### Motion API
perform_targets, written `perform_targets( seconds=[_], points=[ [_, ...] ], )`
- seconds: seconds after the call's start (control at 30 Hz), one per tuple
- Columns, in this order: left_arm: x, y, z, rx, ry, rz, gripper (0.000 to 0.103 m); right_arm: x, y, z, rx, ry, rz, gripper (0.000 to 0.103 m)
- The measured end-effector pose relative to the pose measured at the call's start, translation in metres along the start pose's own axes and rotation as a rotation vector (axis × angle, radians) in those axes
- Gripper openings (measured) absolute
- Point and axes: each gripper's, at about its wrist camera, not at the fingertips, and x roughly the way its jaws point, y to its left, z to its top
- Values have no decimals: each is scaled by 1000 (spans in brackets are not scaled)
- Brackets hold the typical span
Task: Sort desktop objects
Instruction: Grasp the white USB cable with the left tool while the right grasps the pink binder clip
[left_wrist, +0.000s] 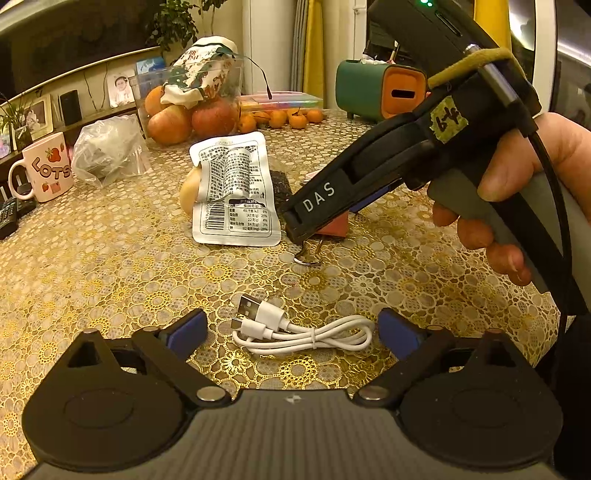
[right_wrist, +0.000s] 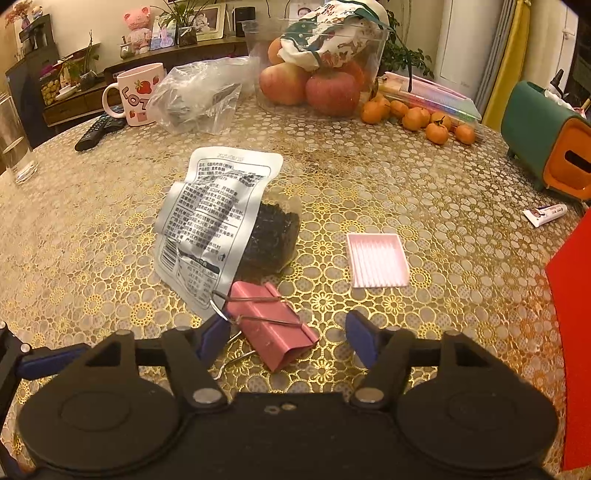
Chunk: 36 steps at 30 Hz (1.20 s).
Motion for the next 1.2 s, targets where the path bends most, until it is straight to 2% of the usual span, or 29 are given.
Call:
perform_targets(
  seconds=[0.17,0.3,0.8,1.0,1.2],
  points=[
    [-1,-1,0,3,-3,-4,89,-2,-3,0,23,-8,-5,51],
    [-3,-1,1,-5,-8,3,79,-4,-5,-2,45,-17,-1,48],
    [-1,-2,7,-52,21,20,77,-24,-25,-12,102,-52,17,31],
    [-2,-7,9,-59,35,13,77,-37,-37,-19,116,-65,17,30],
    [0,-12,9,-49,36,13,77,-46,-50,-31,111,-38,19,30]
  ],
)
